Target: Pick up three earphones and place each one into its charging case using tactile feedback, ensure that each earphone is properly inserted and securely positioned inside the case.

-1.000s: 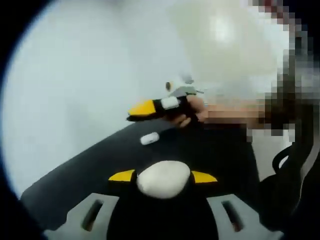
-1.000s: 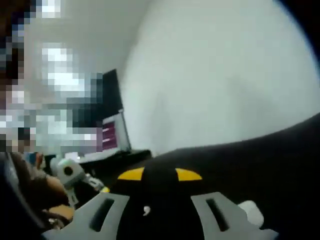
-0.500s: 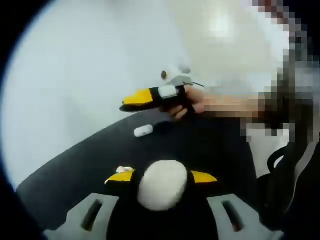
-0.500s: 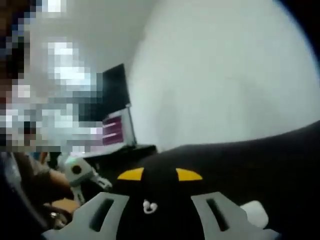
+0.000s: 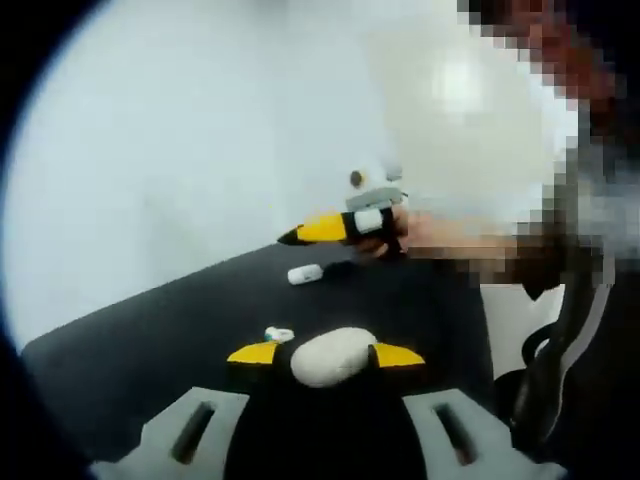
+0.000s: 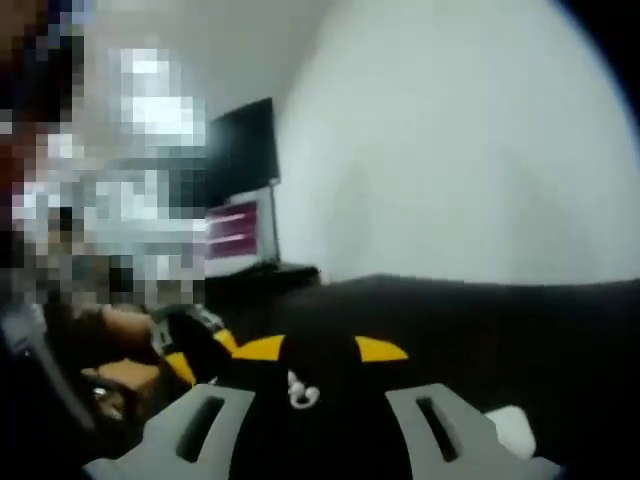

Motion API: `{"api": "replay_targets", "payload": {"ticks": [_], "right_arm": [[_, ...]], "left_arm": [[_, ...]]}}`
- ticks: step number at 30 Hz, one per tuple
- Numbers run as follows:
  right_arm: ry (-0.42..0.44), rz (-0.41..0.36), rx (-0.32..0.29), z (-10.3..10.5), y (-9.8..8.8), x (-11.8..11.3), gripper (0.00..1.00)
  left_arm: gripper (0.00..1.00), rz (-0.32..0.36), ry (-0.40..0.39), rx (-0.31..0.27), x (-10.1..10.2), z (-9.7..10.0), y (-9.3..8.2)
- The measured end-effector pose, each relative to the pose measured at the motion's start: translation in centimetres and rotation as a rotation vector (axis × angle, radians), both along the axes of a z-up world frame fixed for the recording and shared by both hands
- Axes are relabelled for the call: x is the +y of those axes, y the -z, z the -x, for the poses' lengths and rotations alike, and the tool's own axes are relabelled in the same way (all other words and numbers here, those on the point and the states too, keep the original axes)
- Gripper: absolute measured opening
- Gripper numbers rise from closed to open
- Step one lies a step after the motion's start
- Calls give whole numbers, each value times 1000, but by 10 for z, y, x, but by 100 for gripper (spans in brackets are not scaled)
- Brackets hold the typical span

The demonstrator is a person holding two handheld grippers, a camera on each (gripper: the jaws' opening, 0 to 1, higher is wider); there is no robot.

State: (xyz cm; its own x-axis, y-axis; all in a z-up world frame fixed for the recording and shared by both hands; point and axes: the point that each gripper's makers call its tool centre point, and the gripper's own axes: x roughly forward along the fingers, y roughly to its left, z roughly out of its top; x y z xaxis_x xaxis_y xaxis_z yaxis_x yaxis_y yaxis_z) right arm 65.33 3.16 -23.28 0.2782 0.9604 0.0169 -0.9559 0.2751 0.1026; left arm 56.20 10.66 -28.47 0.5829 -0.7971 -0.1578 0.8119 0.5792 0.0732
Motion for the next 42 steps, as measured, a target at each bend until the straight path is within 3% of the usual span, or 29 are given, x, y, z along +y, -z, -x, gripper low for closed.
{"api": "replay_targets", "payload": {"ticks": [1,4,6,8,13,15,16,17,19,20,21,22,23,24,26,28,30,31,33,36,42], "right_arm": [[-21,-1,19,3,2,2,26],[-94,27,74,15,11,9,26],[-151,35,108,27,16,13,24],[-222,60,140,40,23,18,24],[-353,218,145,73,56,29,24],[-351,274,96,75,68,33,24],[-346,288,72,74,71,35,24],[-363,238,111,80,66,38,25],[-382,259,143,82,70,37,25],[-381,254,143,82,70,37,26],[-380,255,142,82,70,37,27],[-380,255,139,82,70,36,27],[-380,252,141,82,70,36,27],[-378,251,157,81,70,36,28],[-374,254,175,79,71,36,30],[-365,251,174,77,70,35,29],[-377,250,184,79,70,35,27],[-379,253,197,80,70,35,26],[-387,266,203,81,72,35,25],[-398,274,215,84,72,35,24],[-389,297,194,85,72,34,23]], "left_arm": [[28,39,4,27,1,-1,-2],[25,51,8,73,3,-5,2],[21,28,2,75,1,-6,6],[19,-28,-7,32,0,-6,11],[19,-19,0,26,-6,-3,10],[19,-16,1,25,-7,-3,10],[19,-18,2,23,-8,-2,10],[19,-21,1,20,-9,-2,10],[20,-28,0,9,-11,-1,10],[19,-52,-47,-41,-6,-5,6],[18,-63,-78,-142,-3,-7,-4],[16,-34,-75,-187,-3,-3,-12],[16,9,-59,-155,-4,1,-13],[16,29,-40,-85,-4,4,-9],[15,-9,-35,22,-2,2,4],[16,-26,7,77,-8,7,9],[17,-79,-23,130,-6,7,17],[17,-96,-38,100,-4,6,15],[13,-157,-86,116,4,4,23],[13,-168,-84,146,5,8,29],[20,-180,-78,138,-1,9,27]]}}
